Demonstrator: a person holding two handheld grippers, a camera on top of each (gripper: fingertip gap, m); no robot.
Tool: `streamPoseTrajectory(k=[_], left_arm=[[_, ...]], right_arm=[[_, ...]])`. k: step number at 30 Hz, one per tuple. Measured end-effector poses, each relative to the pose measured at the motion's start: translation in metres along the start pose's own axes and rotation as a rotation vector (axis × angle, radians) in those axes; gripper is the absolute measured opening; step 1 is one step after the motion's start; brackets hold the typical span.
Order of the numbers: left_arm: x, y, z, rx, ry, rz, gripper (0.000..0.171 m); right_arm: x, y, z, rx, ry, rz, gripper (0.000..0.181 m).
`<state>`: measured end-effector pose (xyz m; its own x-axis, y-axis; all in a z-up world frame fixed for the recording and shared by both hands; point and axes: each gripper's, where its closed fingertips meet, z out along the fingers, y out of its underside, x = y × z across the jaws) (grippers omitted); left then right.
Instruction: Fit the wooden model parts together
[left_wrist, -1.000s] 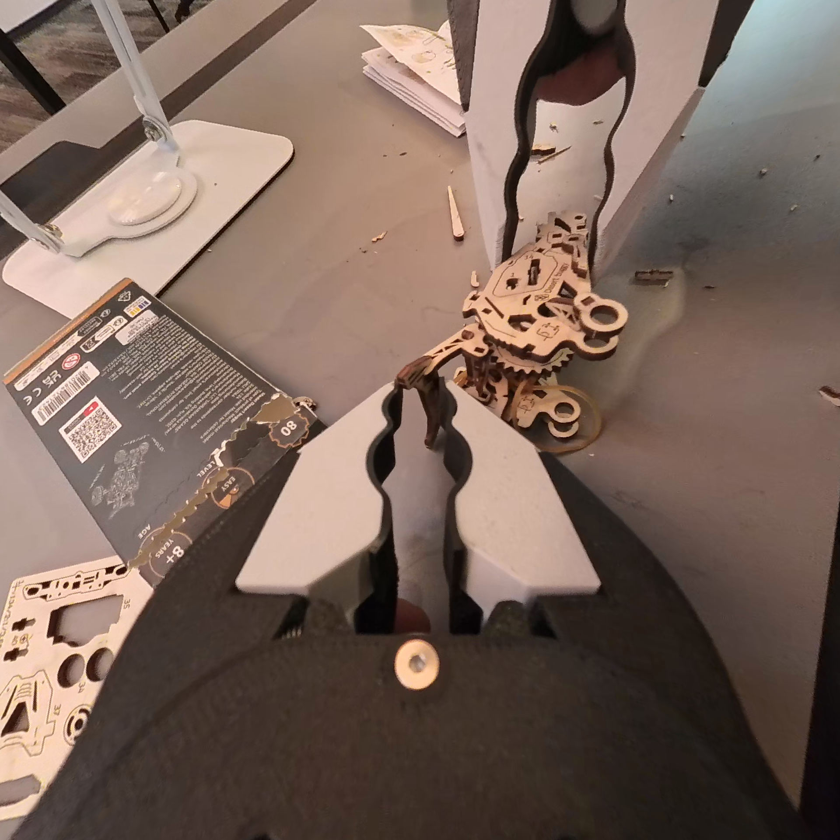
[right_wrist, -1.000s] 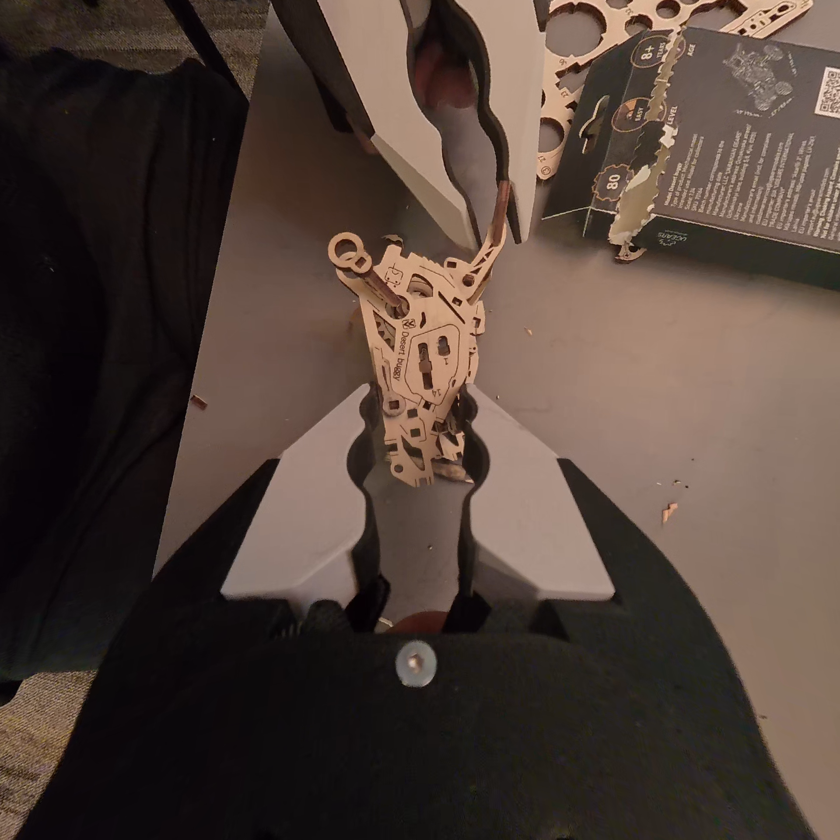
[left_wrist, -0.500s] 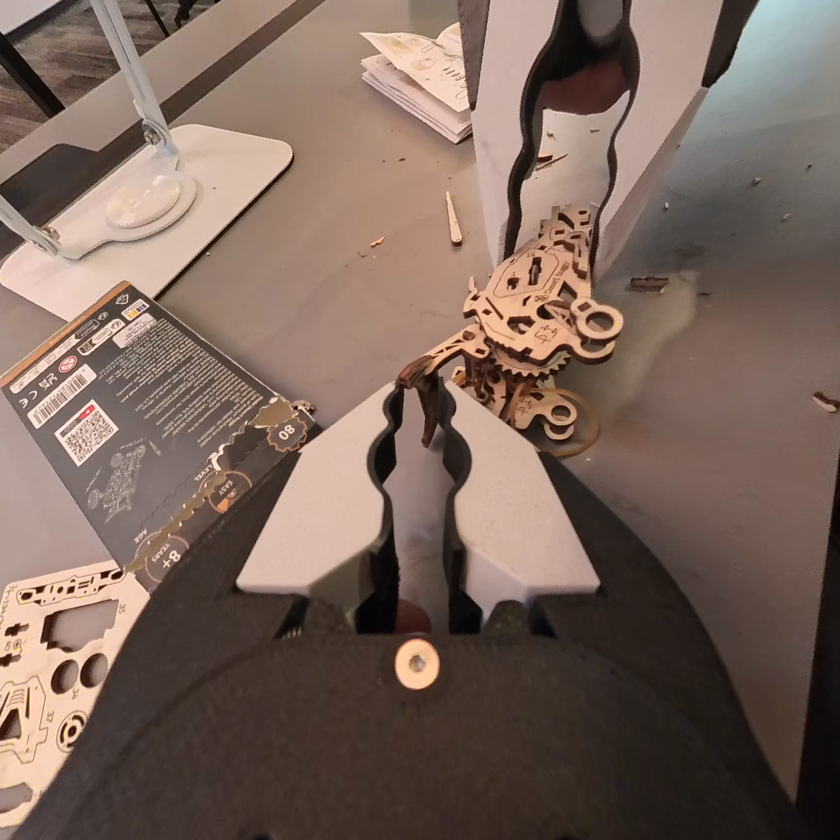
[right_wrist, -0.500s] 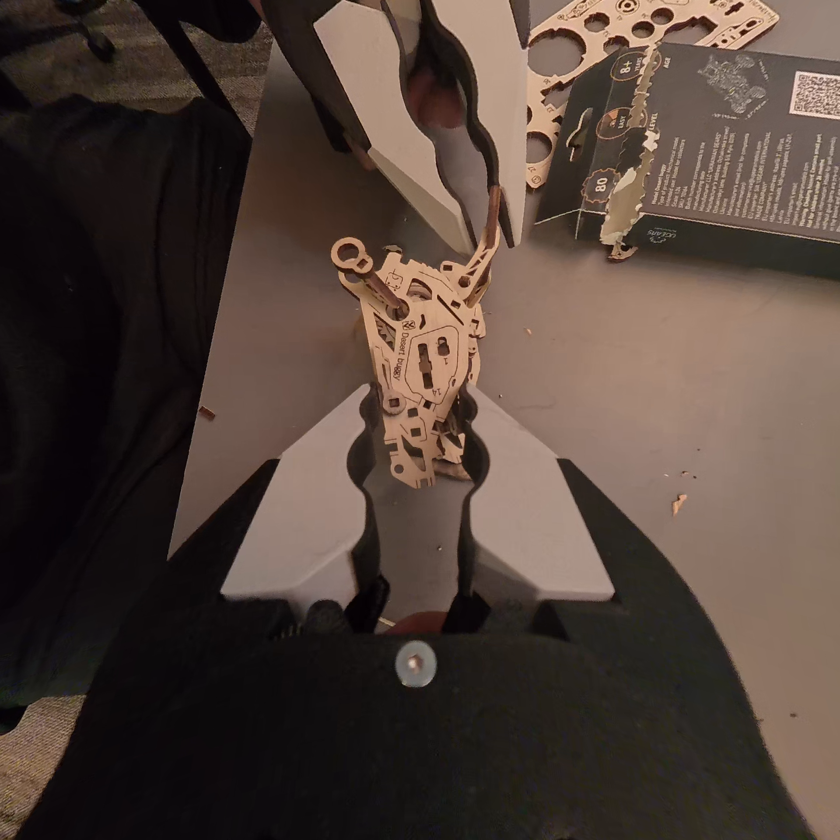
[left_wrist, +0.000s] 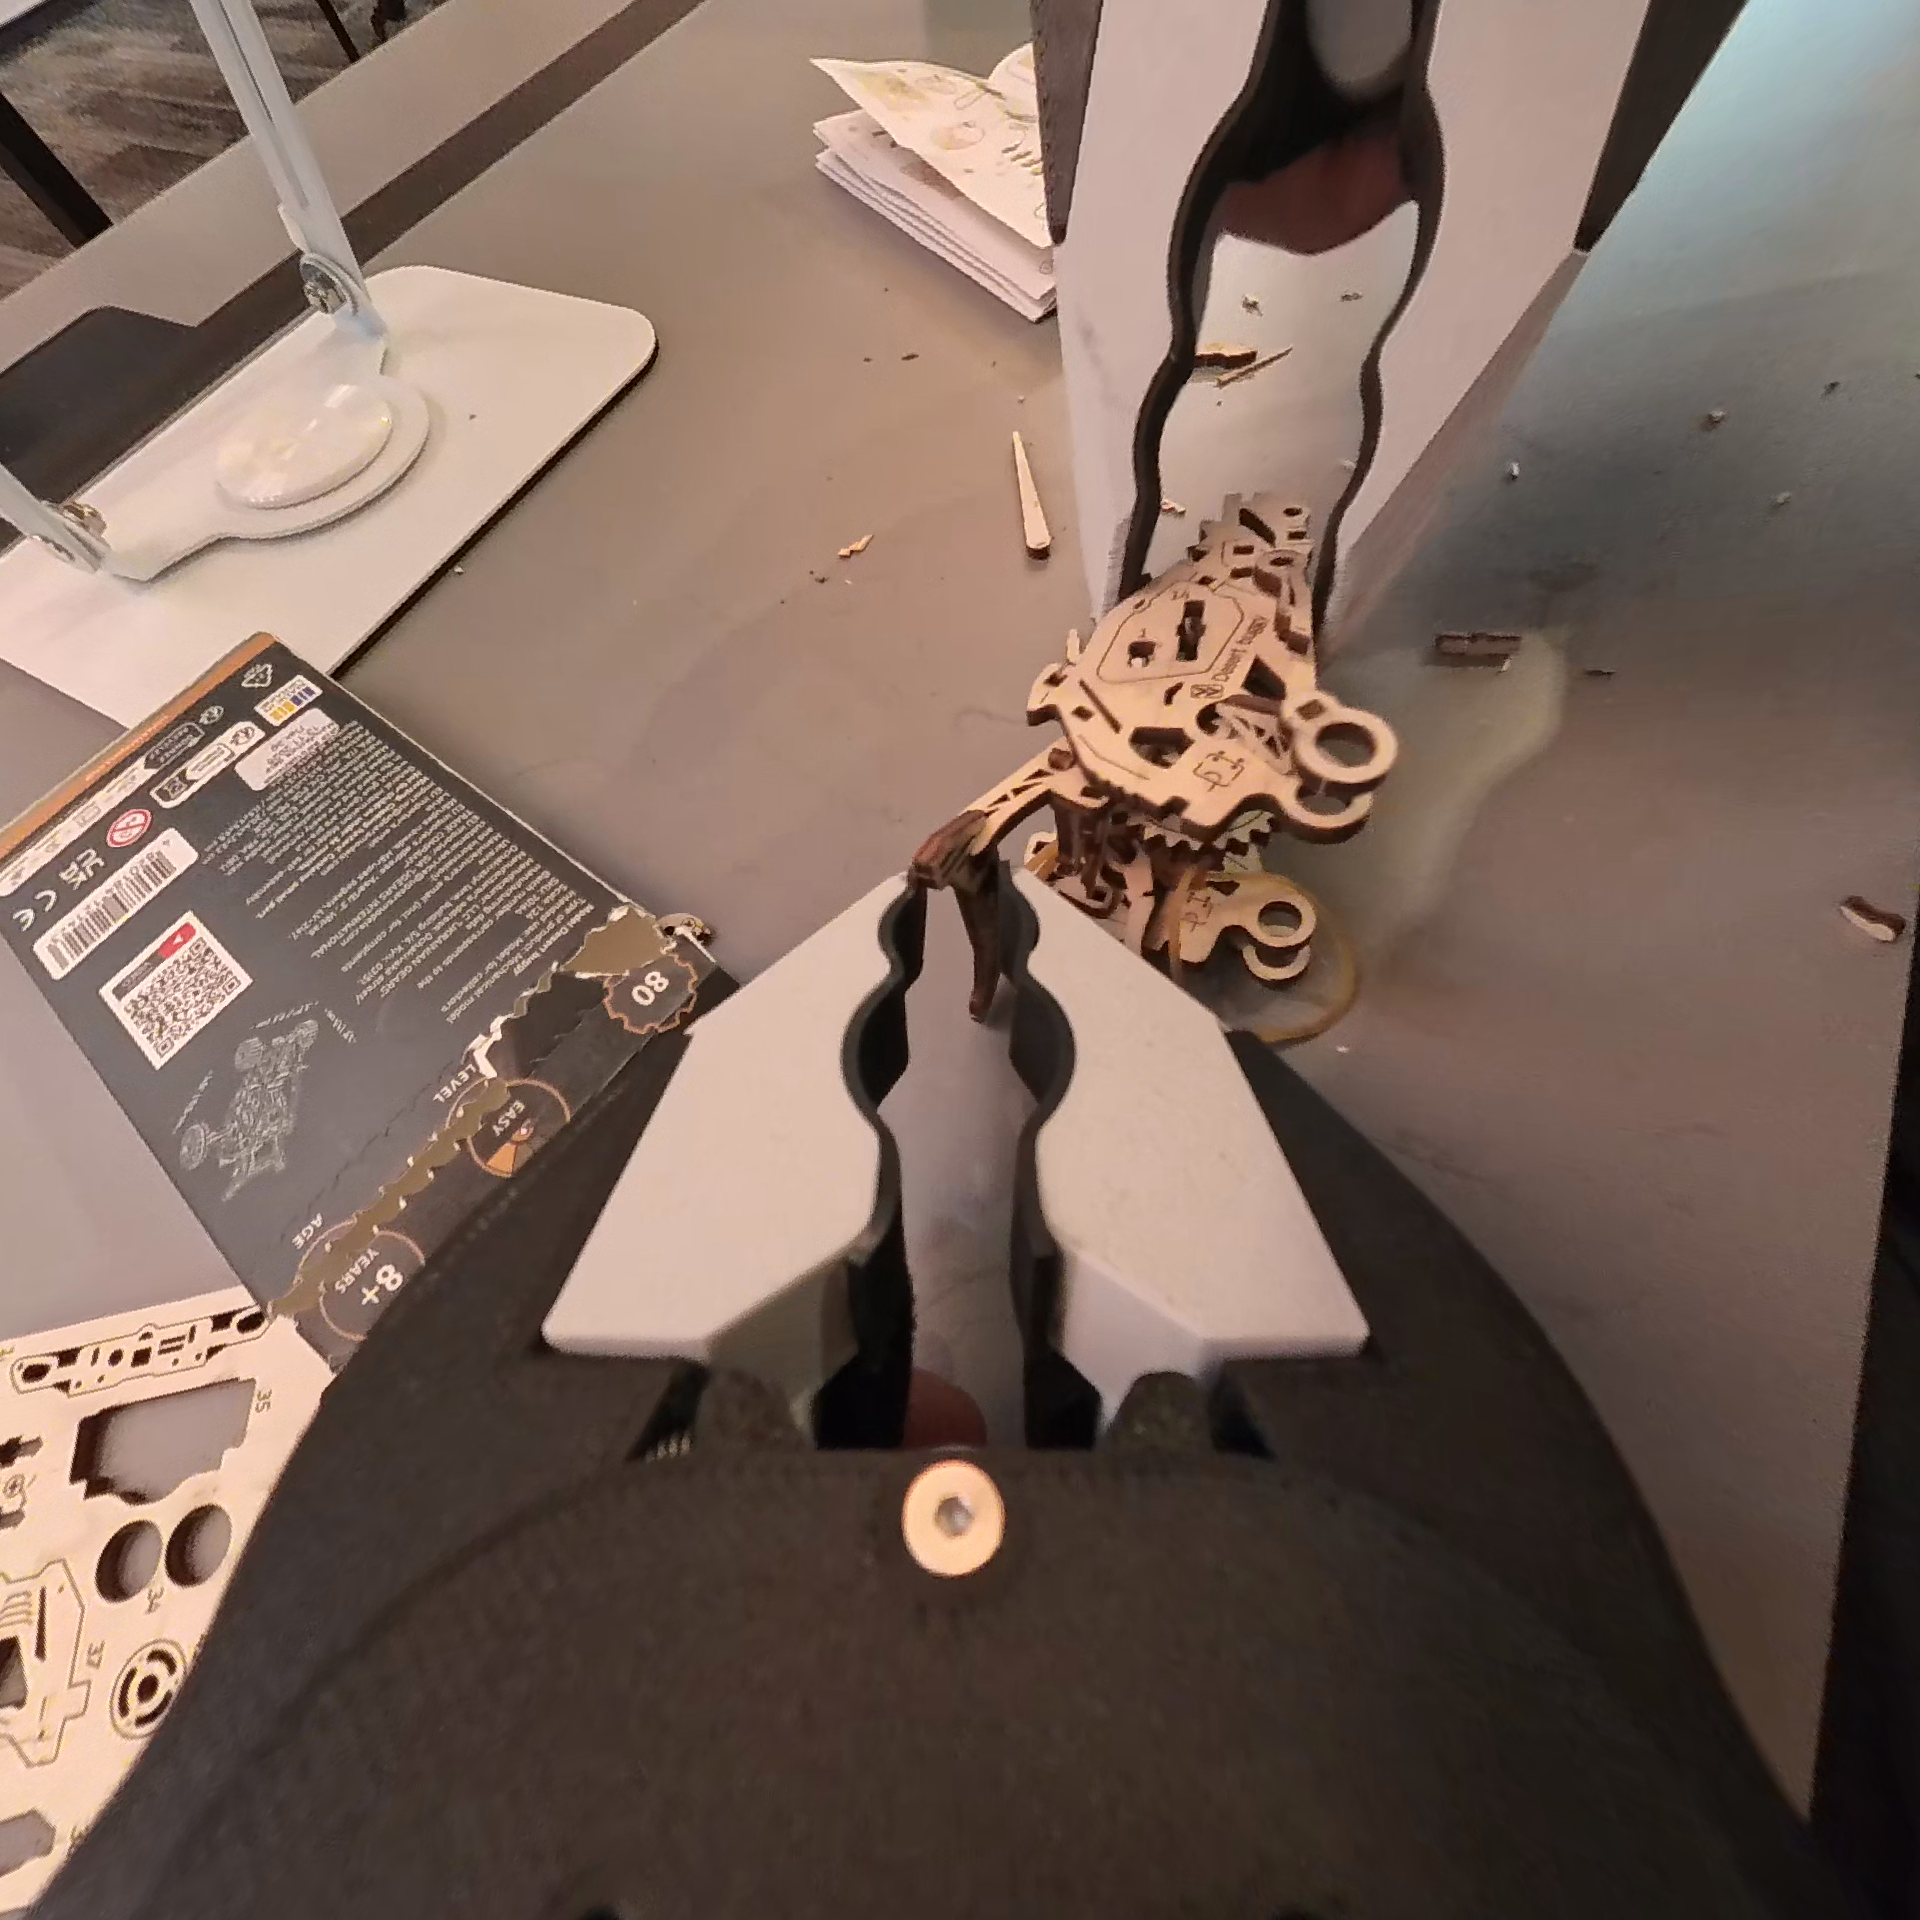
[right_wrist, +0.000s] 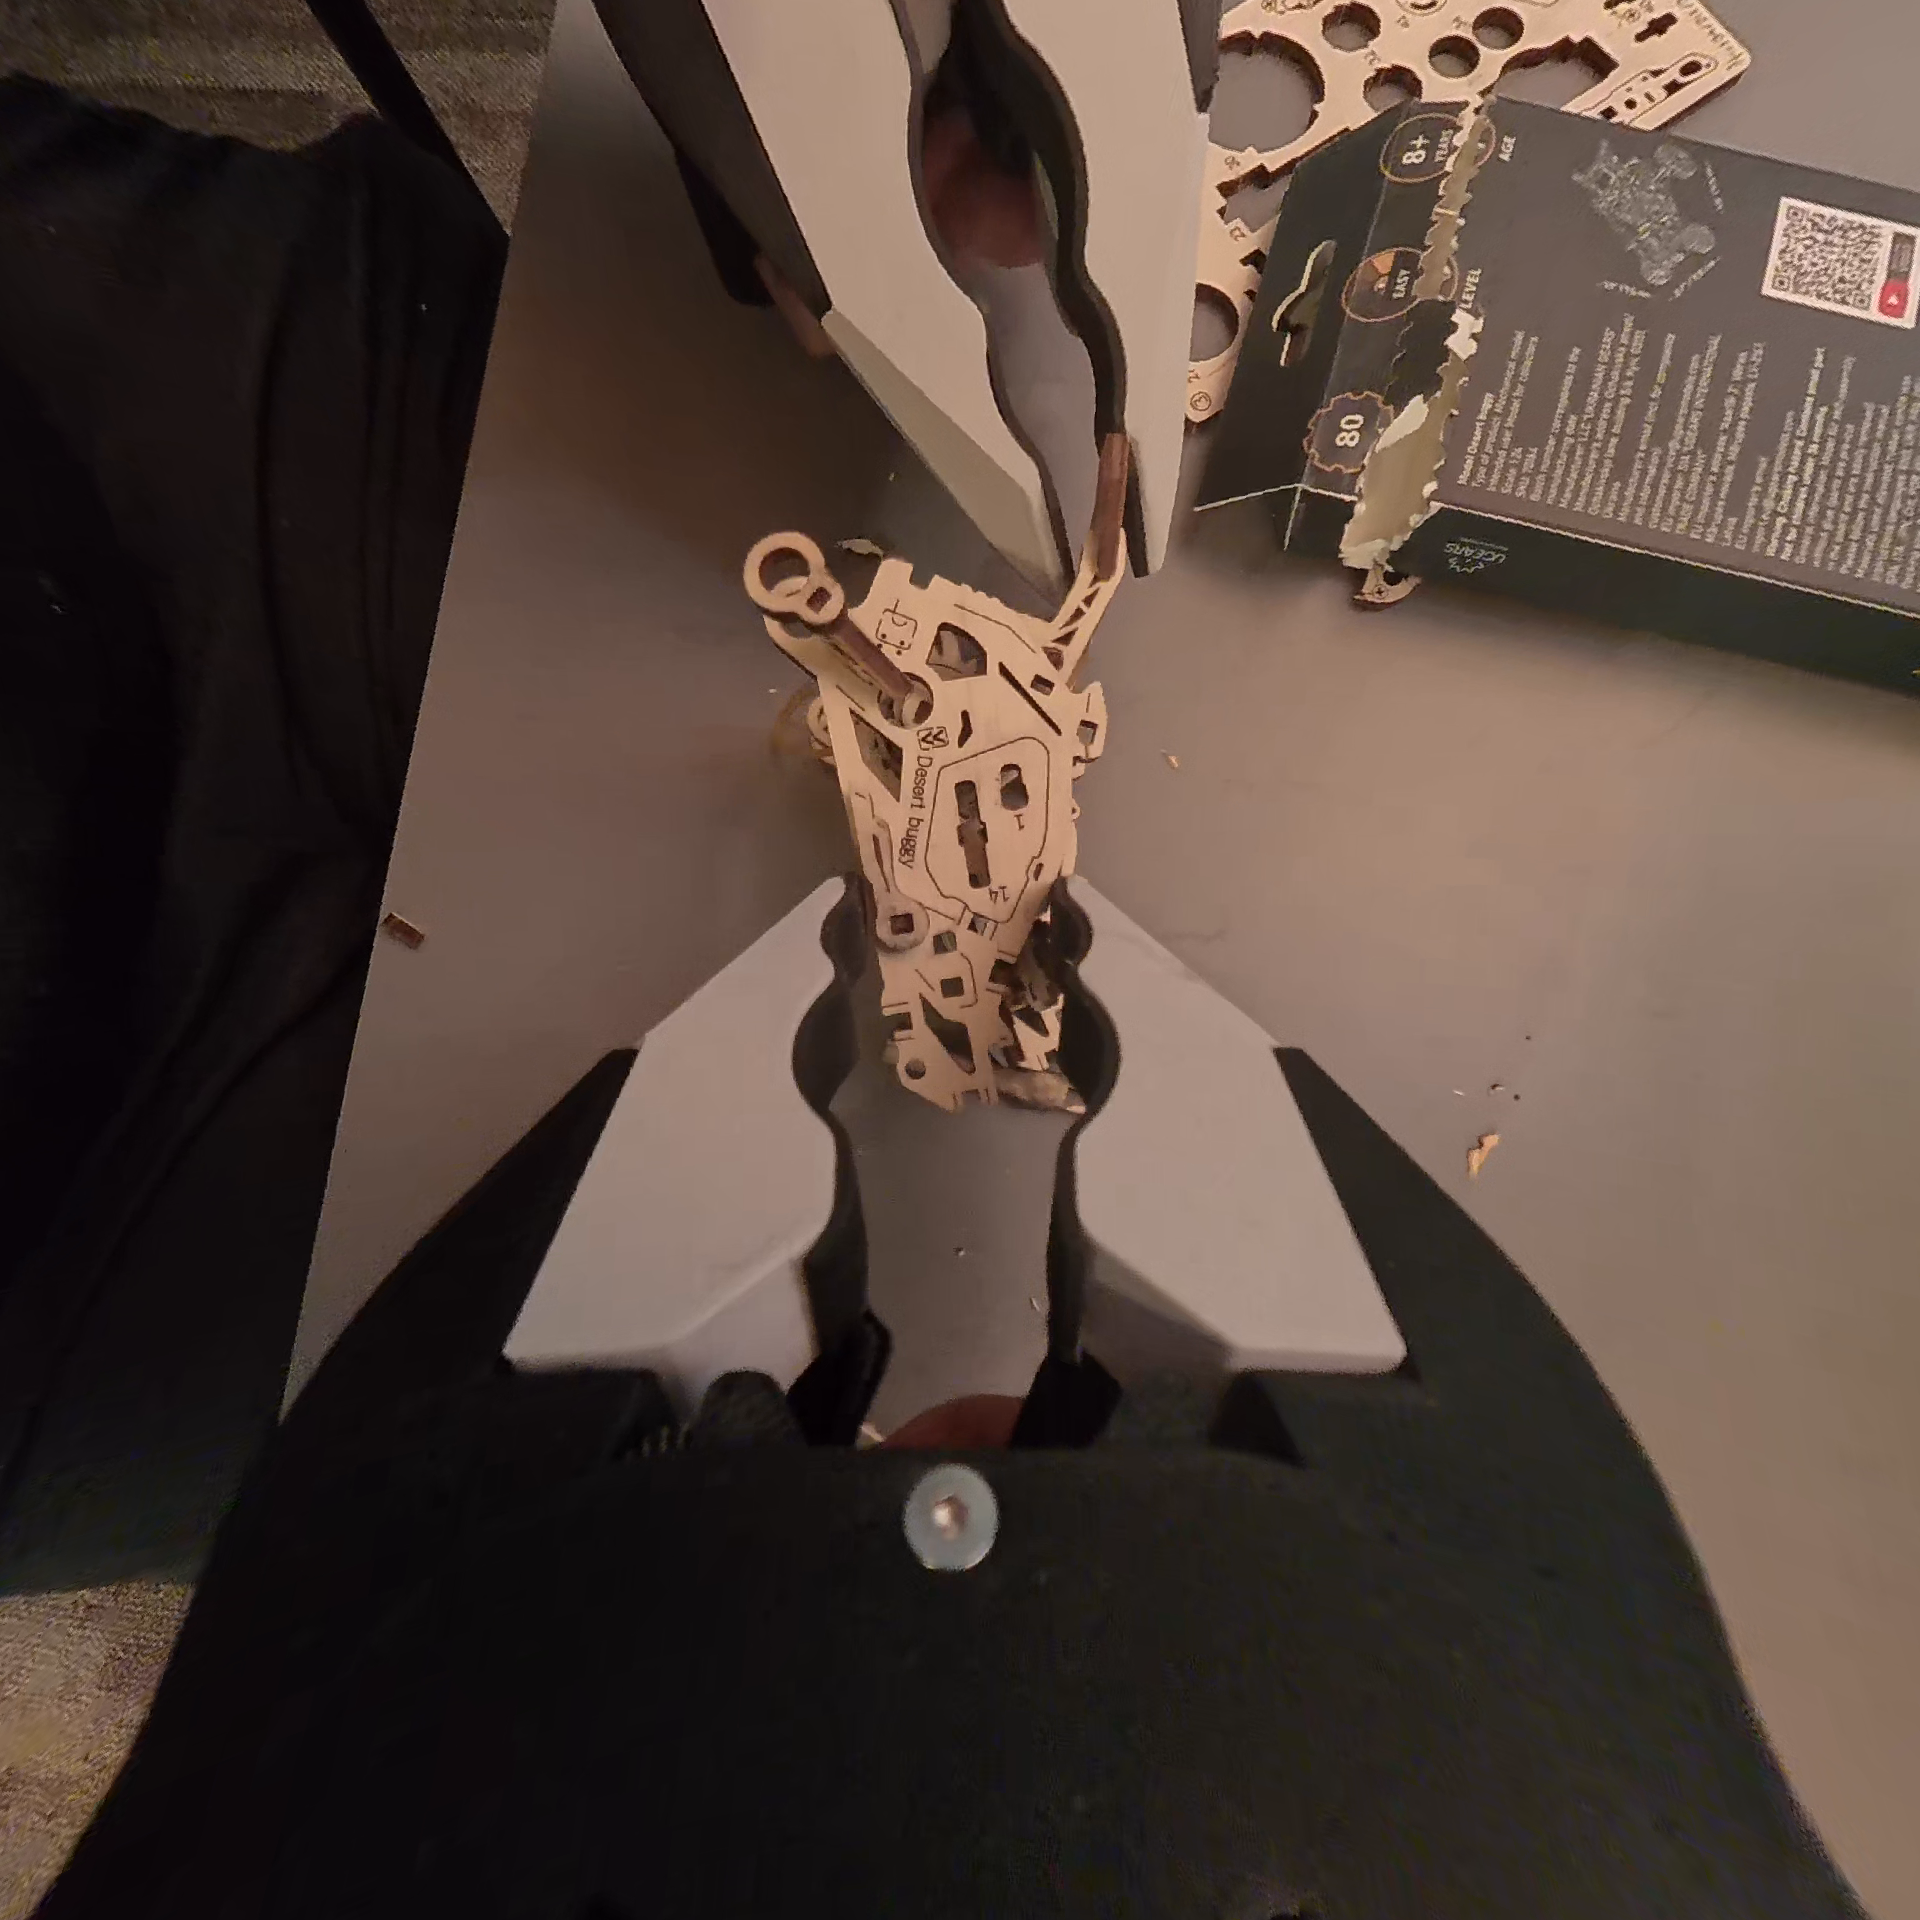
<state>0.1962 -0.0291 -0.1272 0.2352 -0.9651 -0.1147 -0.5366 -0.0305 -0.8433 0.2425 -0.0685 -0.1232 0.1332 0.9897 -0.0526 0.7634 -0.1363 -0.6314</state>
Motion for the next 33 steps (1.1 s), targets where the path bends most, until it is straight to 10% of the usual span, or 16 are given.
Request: streamPoseTrajectory(k=[33], left_arm=[[0.0,-0.004,0.002,0.015,0.024,0.013,0.006]], right_arm=[[0.017,-0.006,0.001,-0.088,-0.044,-0.126,0.038]])
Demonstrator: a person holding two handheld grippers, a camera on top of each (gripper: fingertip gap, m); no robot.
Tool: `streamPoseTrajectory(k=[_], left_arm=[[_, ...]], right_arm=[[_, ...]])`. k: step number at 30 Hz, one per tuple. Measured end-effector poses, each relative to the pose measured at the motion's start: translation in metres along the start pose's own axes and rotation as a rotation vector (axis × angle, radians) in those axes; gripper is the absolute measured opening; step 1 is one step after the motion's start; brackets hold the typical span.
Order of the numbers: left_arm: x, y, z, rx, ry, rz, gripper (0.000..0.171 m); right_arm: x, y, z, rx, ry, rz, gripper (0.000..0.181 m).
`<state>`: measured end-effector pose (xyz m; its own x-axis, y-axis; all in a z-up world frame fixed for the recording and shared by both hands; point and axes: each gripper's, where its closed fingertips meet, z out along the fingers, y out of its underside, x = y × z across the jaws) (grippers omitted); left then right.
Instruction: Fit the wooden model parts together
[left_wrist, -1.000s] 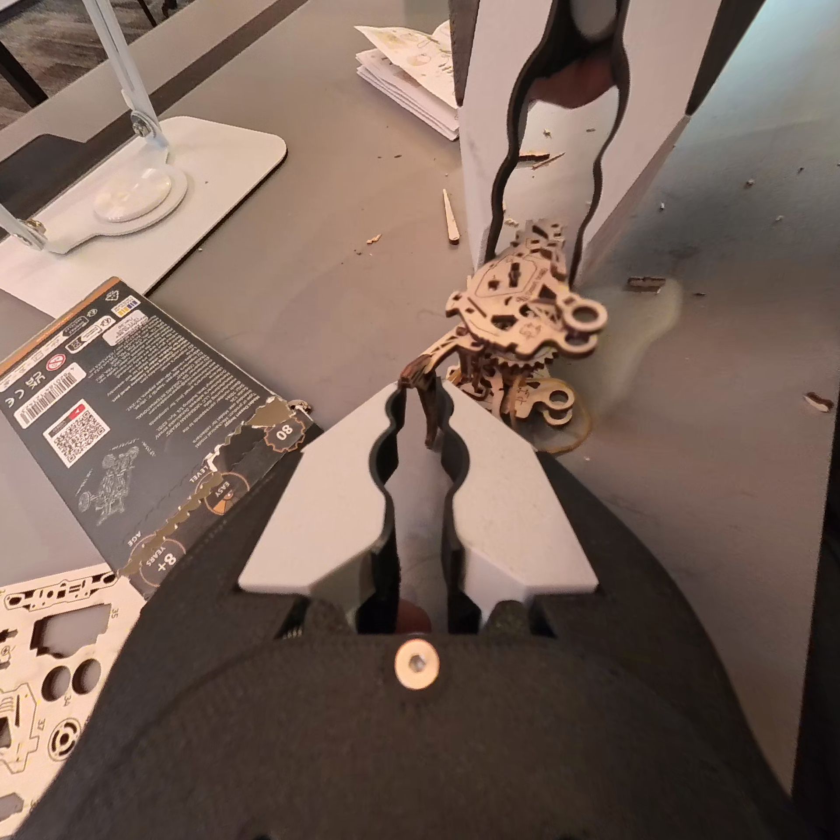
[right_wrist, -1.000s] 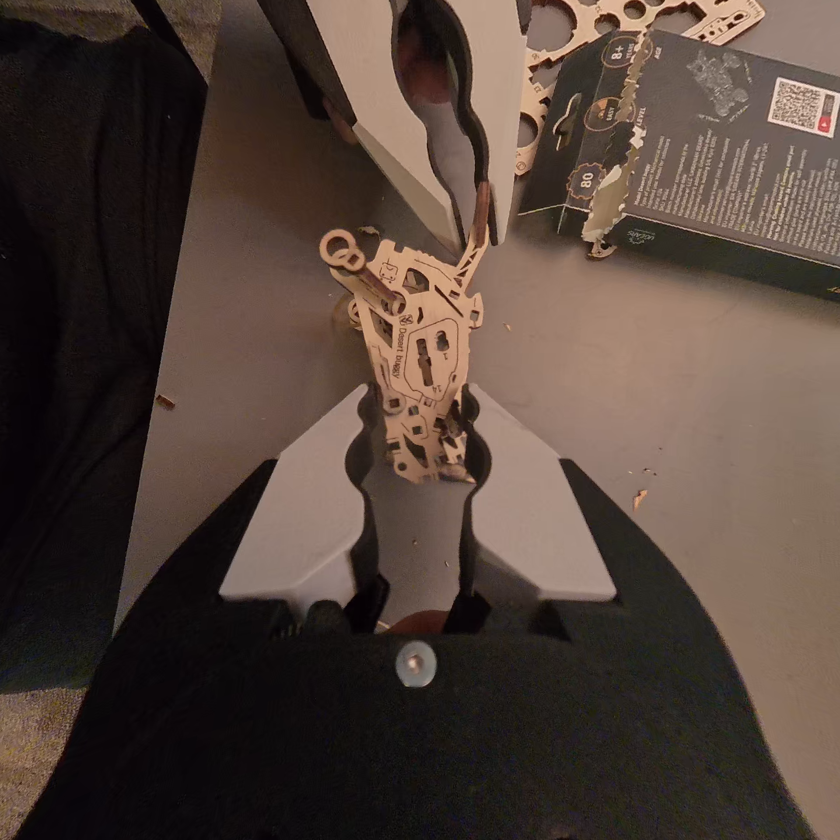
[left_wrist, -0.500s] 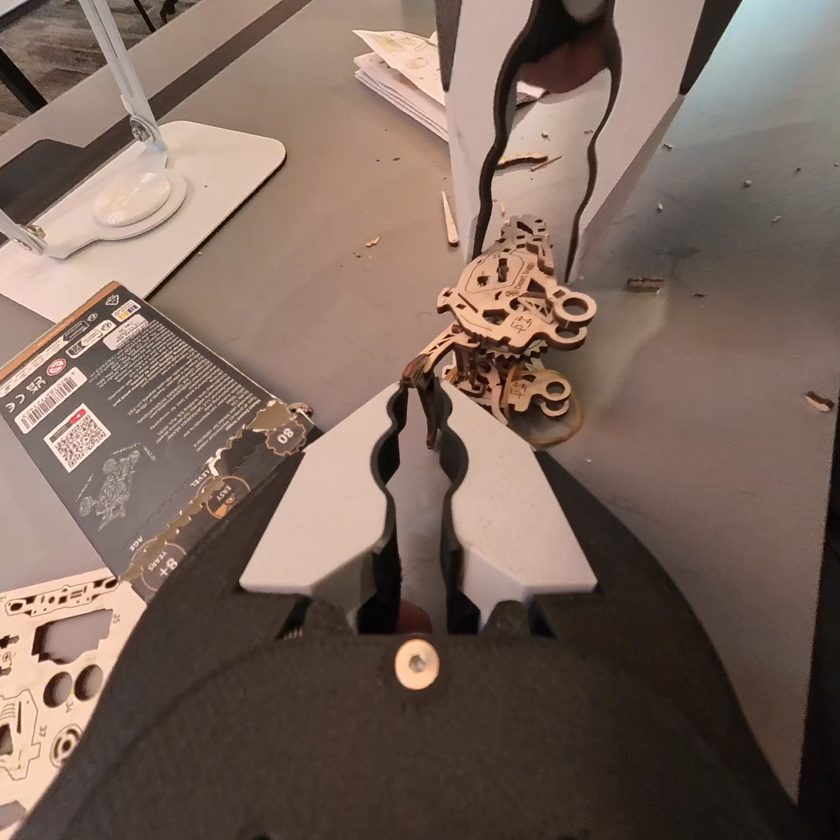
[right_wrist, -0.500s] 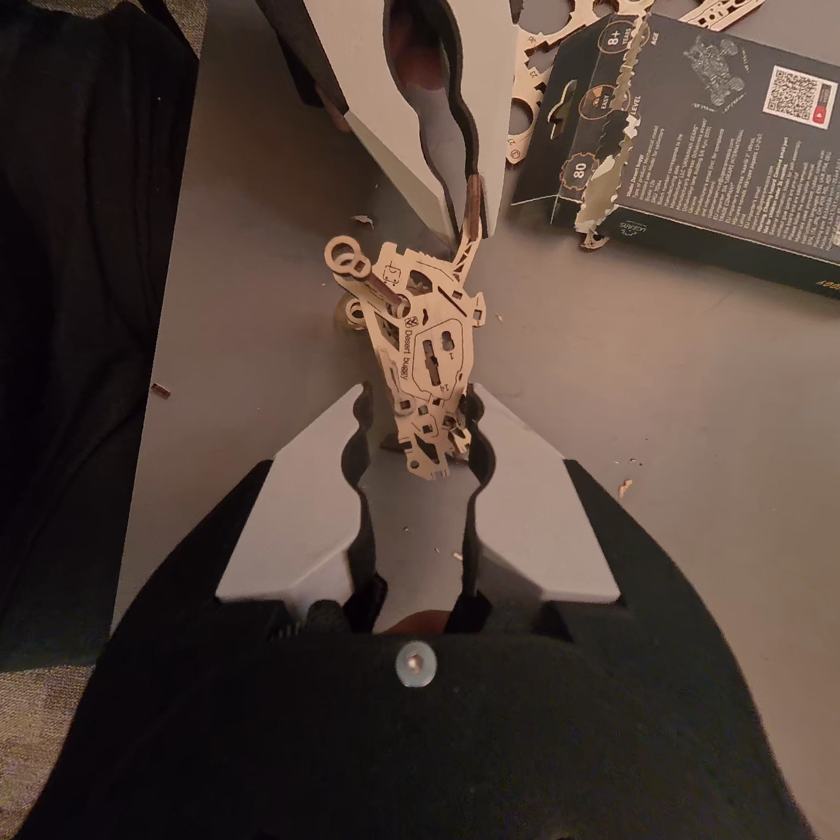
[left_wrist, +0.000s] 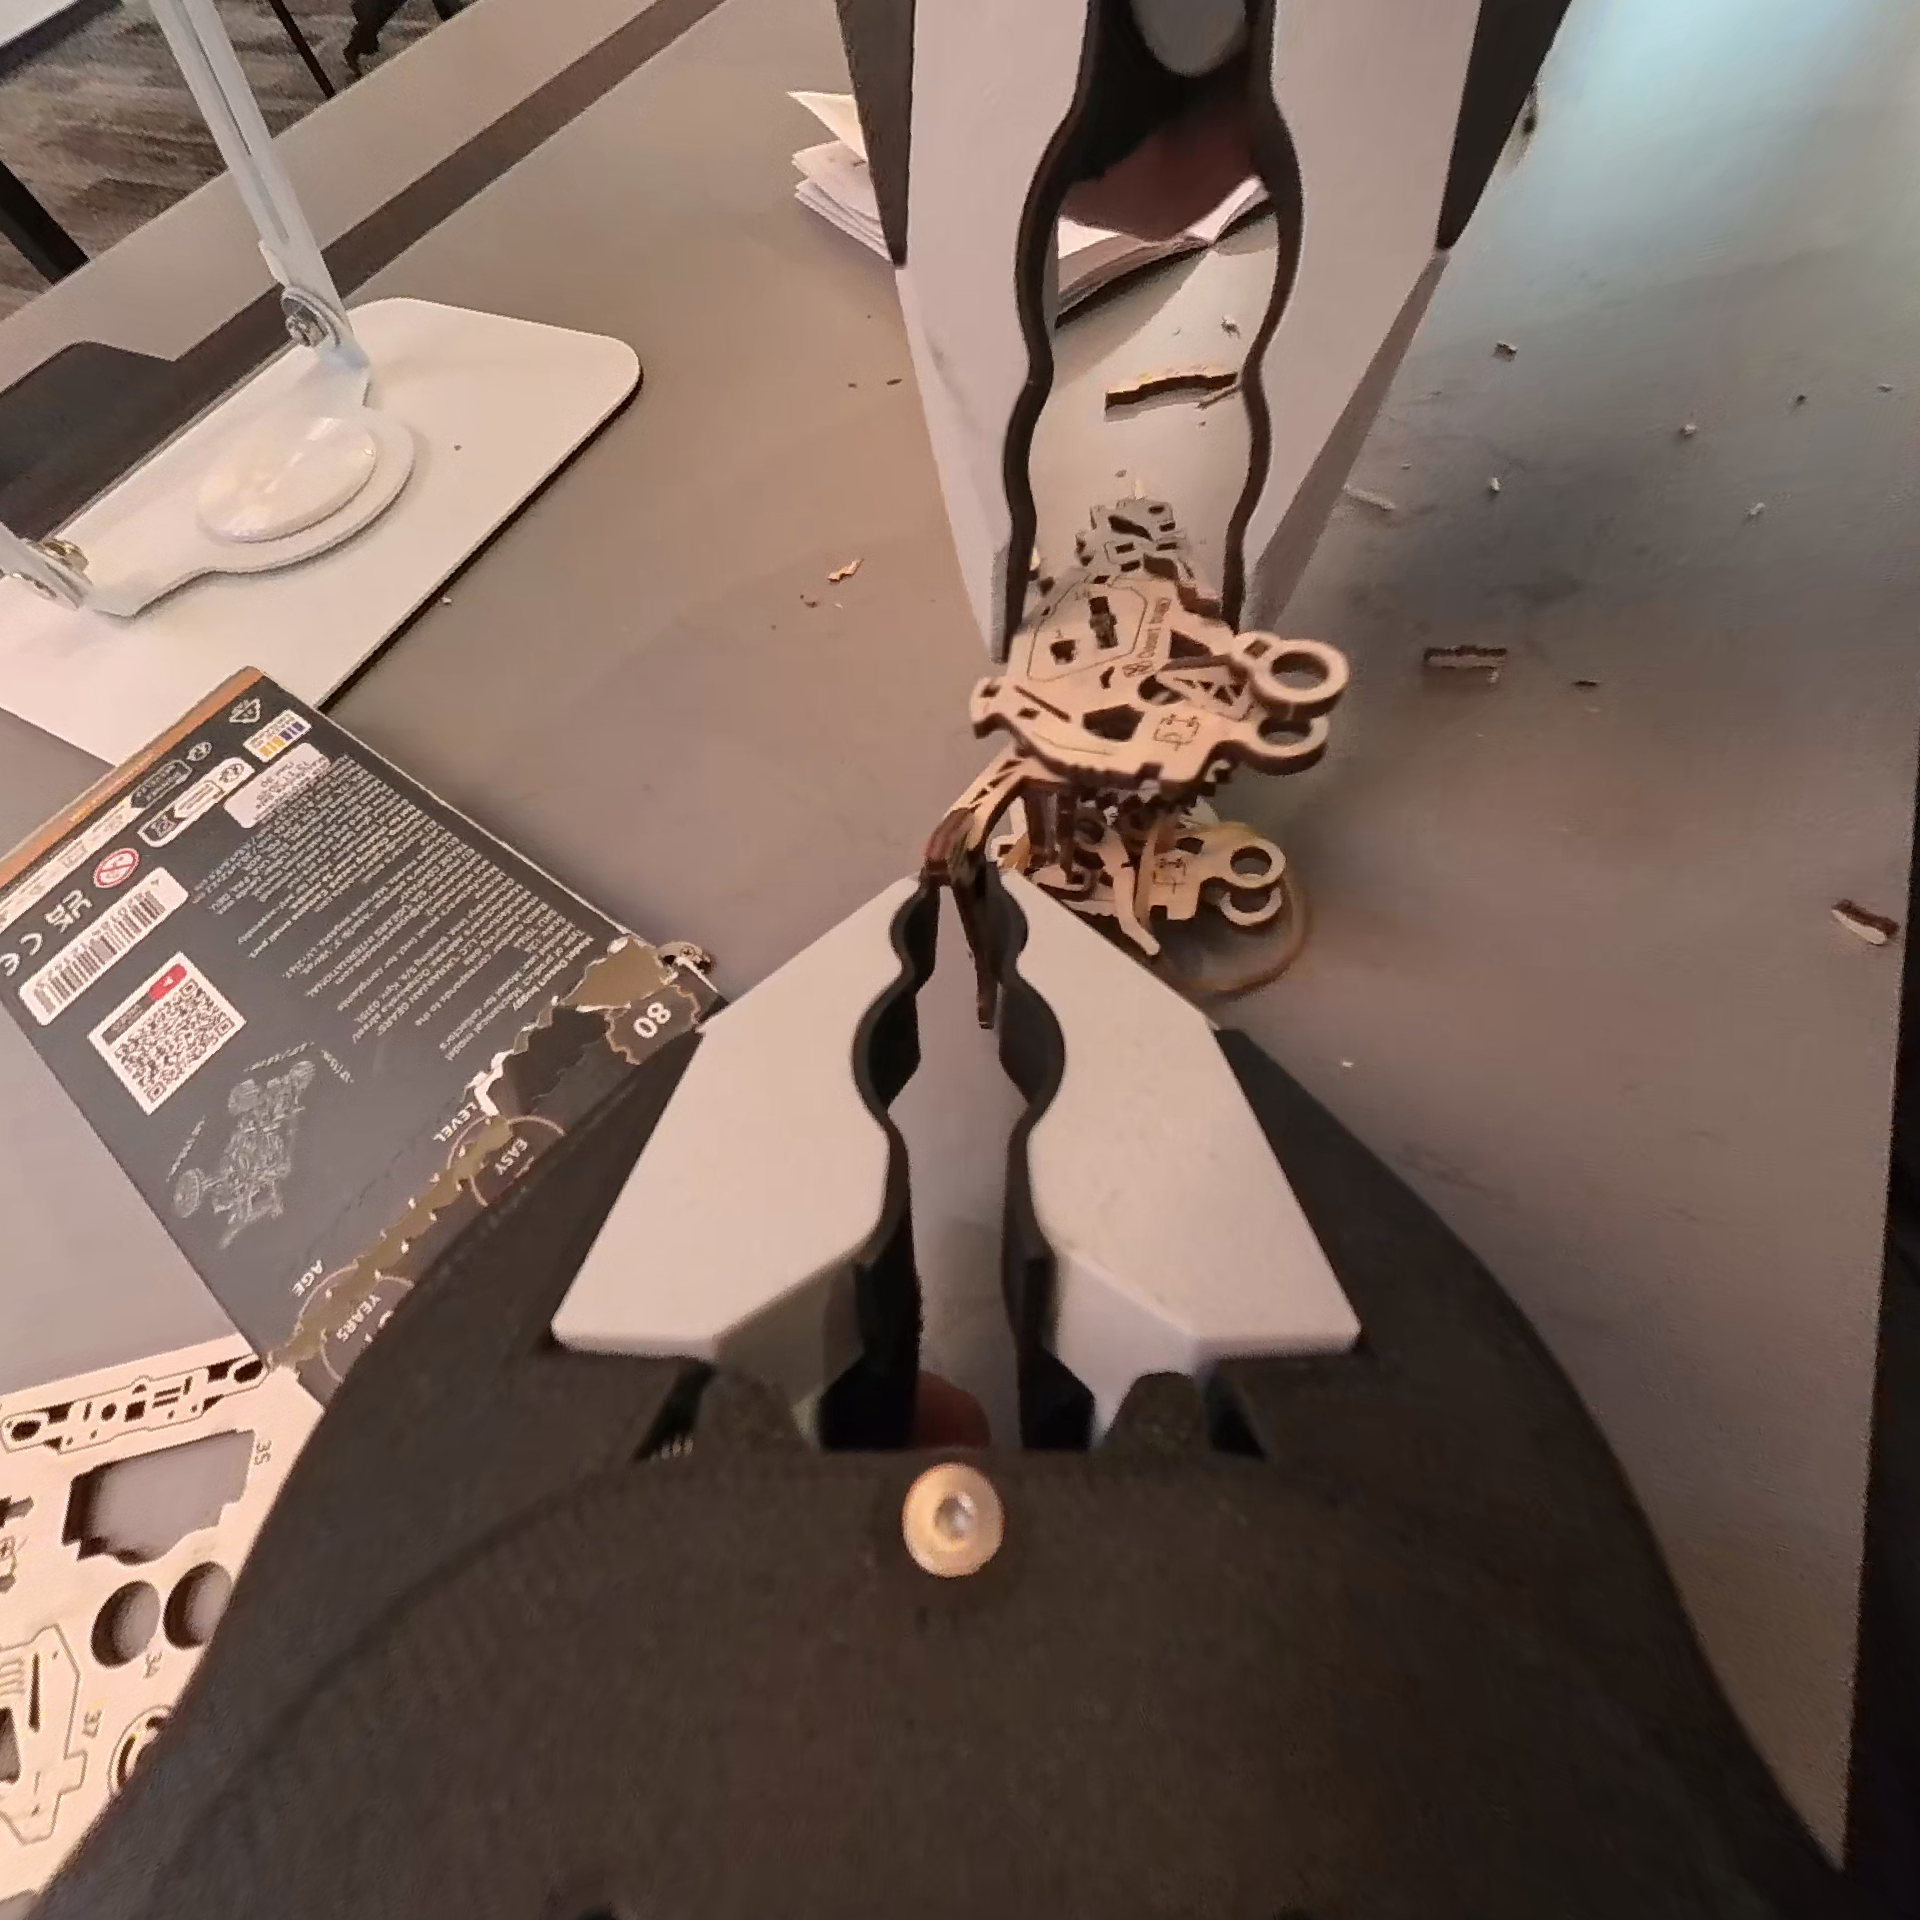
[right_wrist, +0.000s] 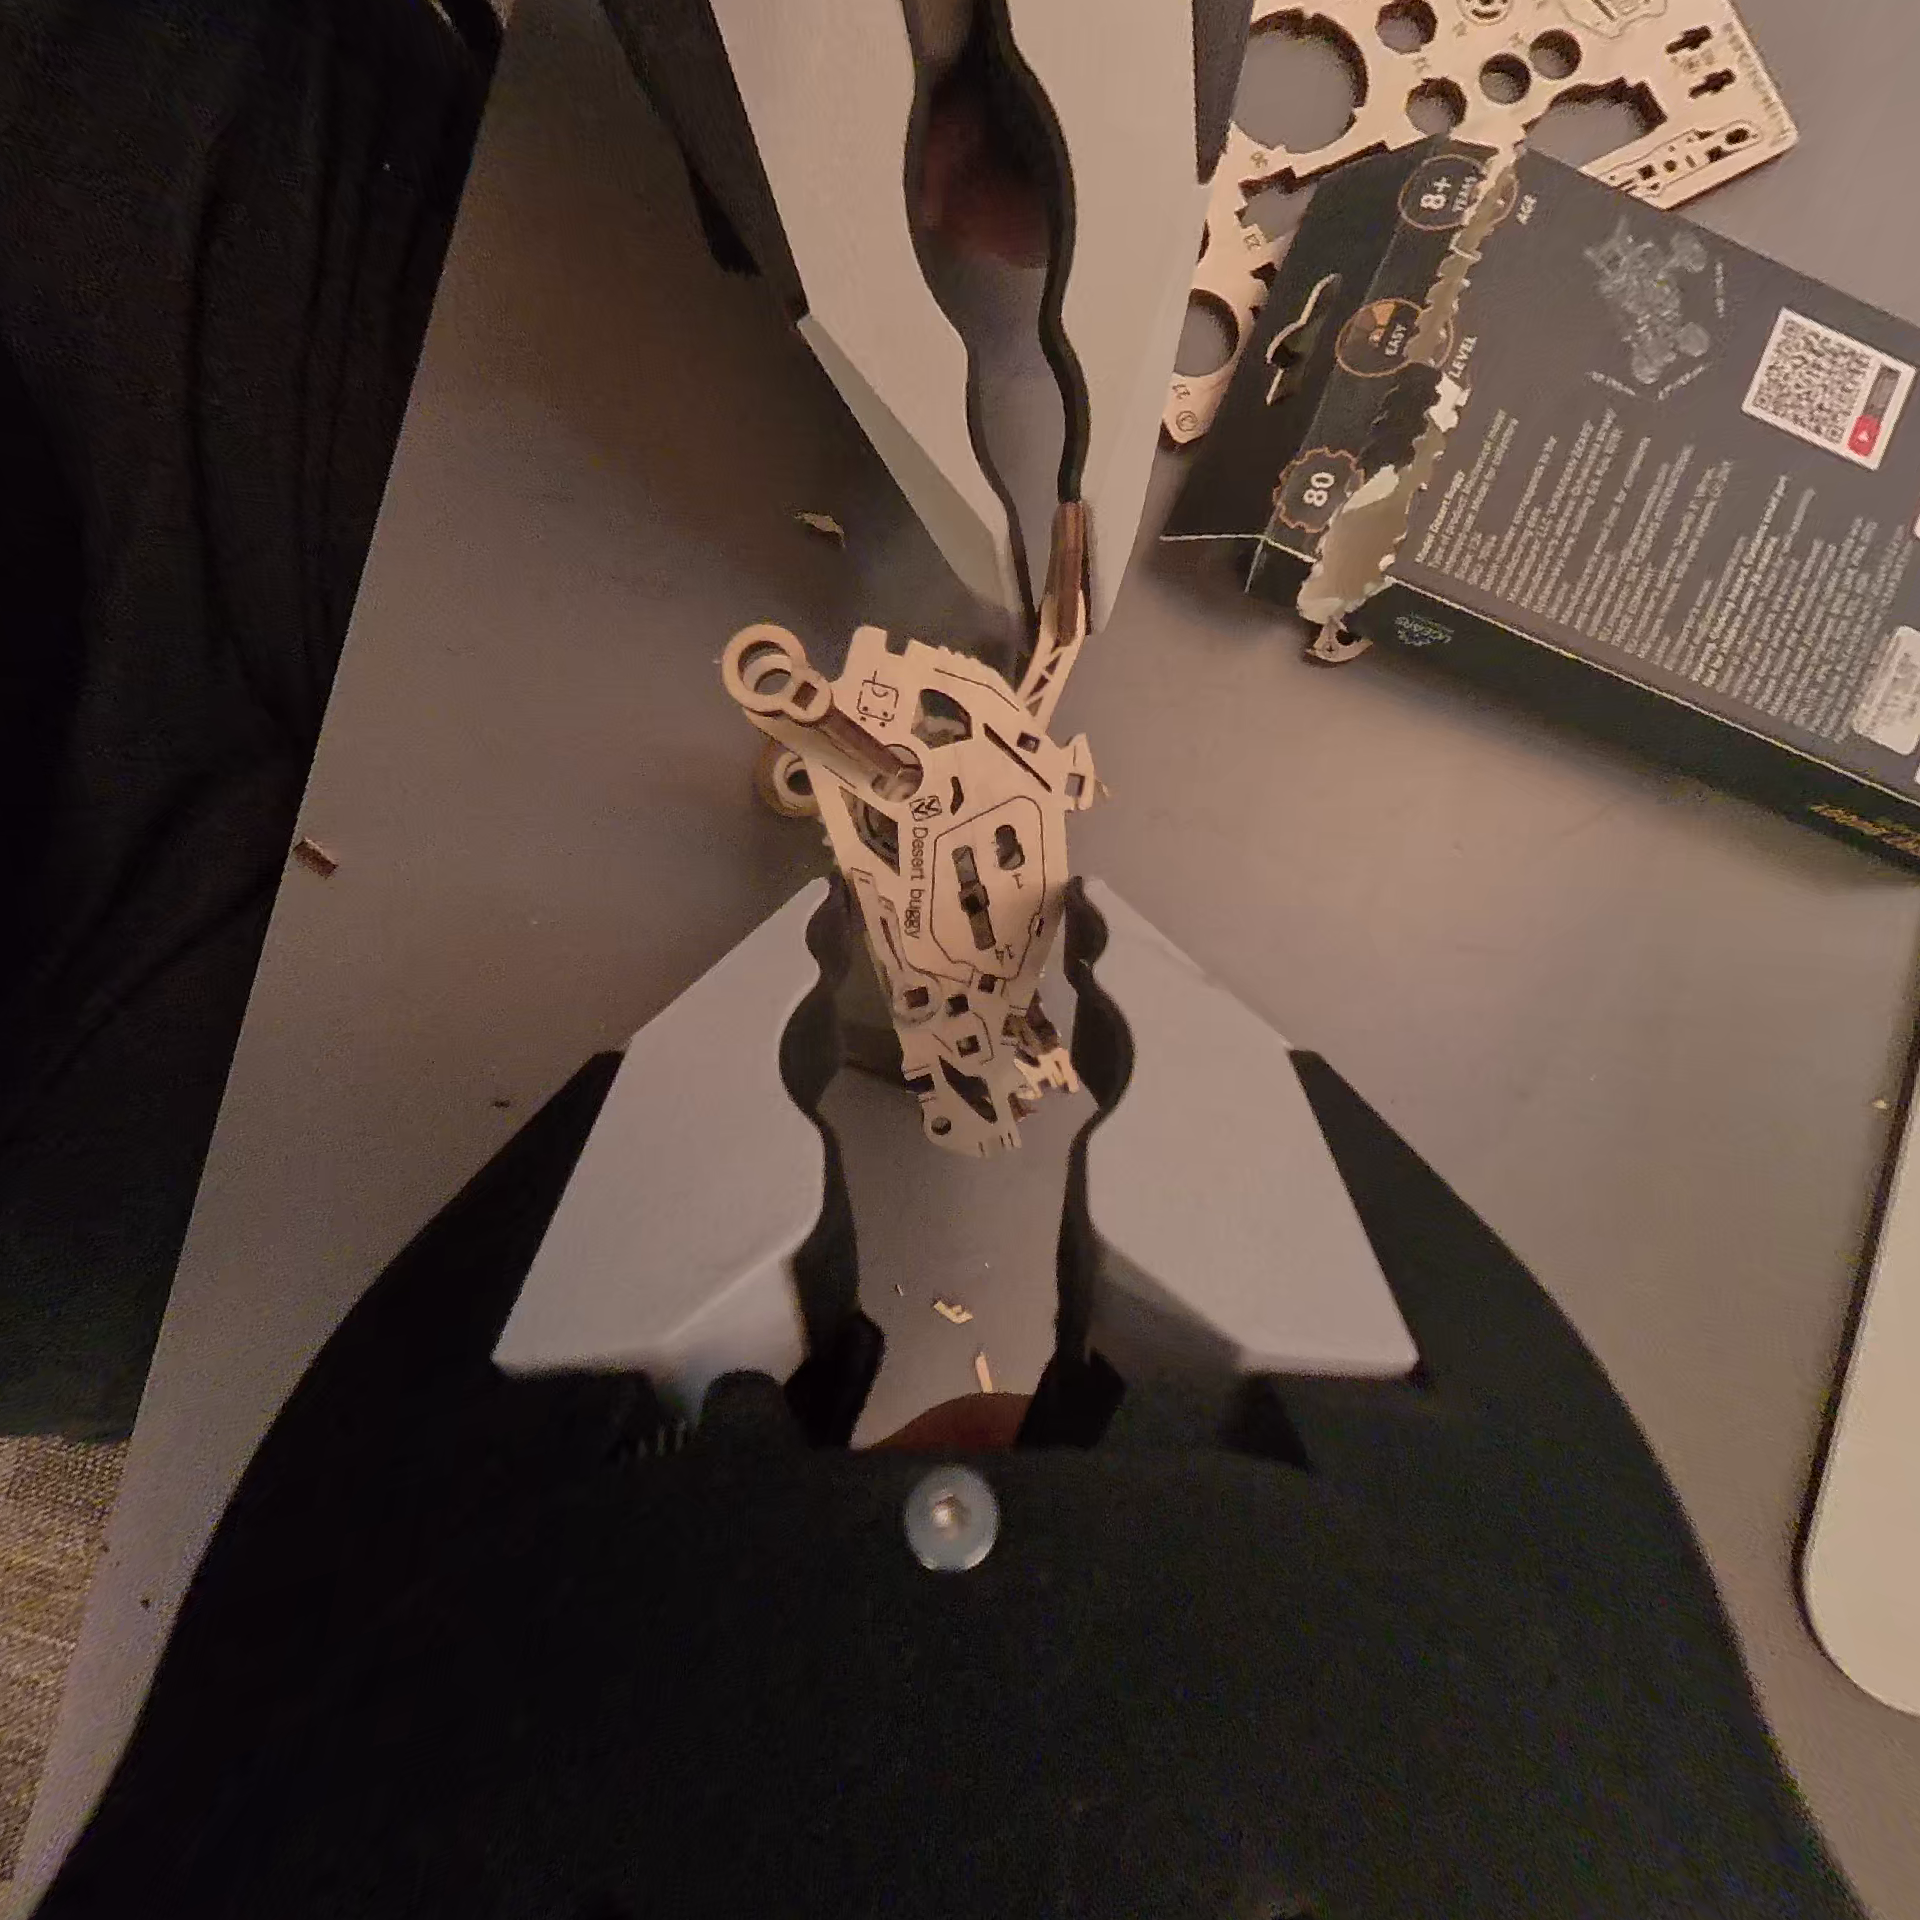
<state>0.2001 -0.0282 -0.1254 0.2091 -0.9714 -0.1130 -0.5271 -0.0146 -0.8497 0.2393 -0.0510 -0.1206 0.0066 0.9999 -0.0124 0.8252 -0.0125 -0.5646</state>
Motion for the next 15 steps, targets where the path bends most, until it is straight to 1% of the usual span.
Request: streamPoseTrajectory(k=[5,11,15], left_arm=[[0.0,-0.001,-0.001,0.01,0.005,-0.003,0.003],[-0.002,-0.001,-0.002,0.011,0.005,-0.001,0.002],[-0.003,-0.002,-0.002,0.011,0.021,0.012,0.002]], right_arm=[[-0.002,-0.003,-0.003,0.004,-0.027,-0.015,0.037],[0.005,-0.006,-0.014,0.003,-0.013,-0.031,0.037],[0.015,0.001,-0.022,-0.038,0.01,-0.089,0.038]])
